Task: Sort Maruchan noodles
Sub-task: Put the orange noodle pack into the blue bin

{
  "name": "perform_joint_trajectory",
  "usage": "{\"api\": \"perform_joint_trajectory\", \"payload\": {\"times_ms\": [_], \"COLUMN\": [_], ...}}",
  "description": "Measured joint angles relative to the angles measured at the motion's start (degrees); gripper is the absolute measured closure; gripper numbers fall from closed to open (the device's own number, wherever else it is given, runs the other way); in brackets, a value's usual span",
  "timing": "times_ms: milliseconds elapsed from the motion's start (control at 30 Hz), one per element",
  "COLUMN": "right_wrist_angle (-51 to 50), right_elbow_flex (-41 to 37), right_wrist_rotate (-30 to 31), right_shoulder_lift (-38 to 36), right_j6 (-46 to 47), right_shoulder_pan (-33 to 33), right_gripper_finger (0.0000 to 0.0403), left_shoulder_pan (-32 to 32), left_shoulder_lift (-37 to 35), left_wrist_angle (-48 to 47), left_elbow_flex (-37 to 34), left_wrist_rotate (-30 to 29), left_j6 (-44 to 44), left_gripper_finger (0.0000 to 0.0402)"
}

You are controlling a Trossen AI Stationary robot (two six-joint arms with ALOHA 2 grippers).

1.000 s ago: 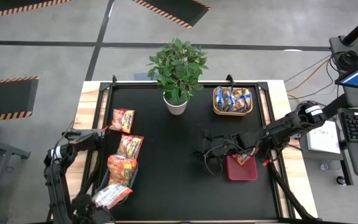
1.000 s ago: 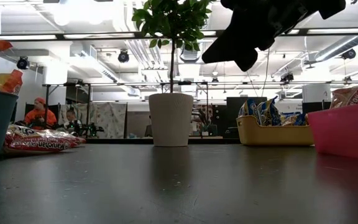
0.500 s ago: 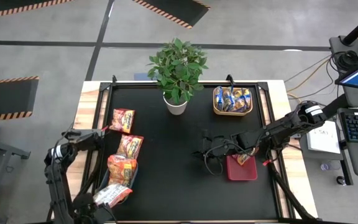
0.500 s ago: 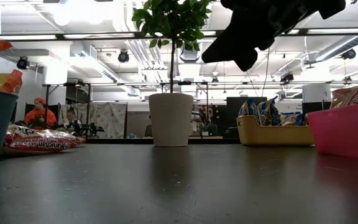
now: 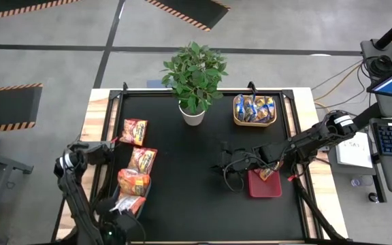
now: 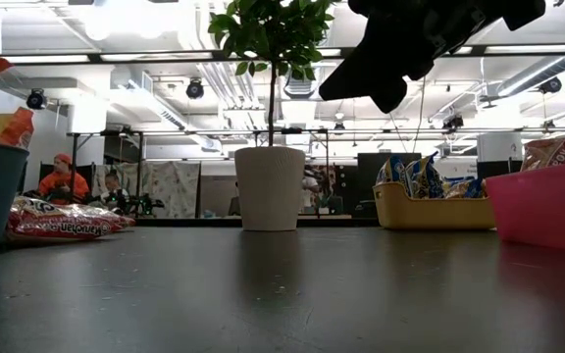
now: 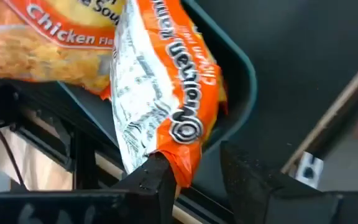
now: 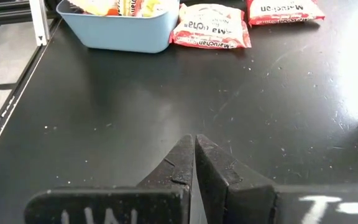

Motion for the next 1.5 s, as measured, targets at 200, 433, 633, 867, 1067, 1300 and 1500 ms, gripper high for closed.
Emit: {"api": "perform_joint_trajectory", "payload": {"times_ms": [200, 433, 633, 867, 1067, 1300, 1500], "right_wrist_angle": [0.0, 0.0, -0.1, -0.6, -0.6, -0.9, -0.9], "right_elbow_flex": [0.0, 0.0, 0.0, 0.0, 0.0, 0.0, 0.0], "right_wrist_rotate": [0.0, 0.0, 0.0, 0.0, 0.0, 0.0, 0.0], "right_shoulder_lift": [0.0, 0.0, 0.0, 0.0, 0.0, 0.0, 0.0], "right_j6": [0.0, 0.0, 0.0, 0.6, 0.5, 0.4, 0.4], "right_shoulder_pan": [0.0, 0.0, 0.0, 0.0, 0.0, 0.8, 1.2], "right_gripper_finger": [0.0394, 0.0394, 0.0394, 0.0394, 0.0394, 0.0394, 0.0394], "left_shoulder_pan": [0.6, 1.0, 1.3, 2.6, 2.9, 3.0, 2.7], "left_shoulder_lift": [-2.3, -4.9, -5.4, -5.4, -5.4, -5.5, -5.4], "left_wrist_angle": [0.0, 0.2, 0.2, 4.5, 4.7, 0.0, 0.7], "left_elbow_flex": [-3.4, -3.4, -3.3, -1.9, 6.9, 6.6, -2.9], "left_wrist_rotate": [0.2, -6.8, -5.6, -5.4, -13.2, -21.2, -14.9], "left_j6": [-2.0, -2.8, -2.6, 2.2, 10.8, 11.4, 6.6], "left_gripper_finger": [0.0331, 0.0396, 0.0381, 0.0400, 0.0401, 0.0401, 0.0401]}}
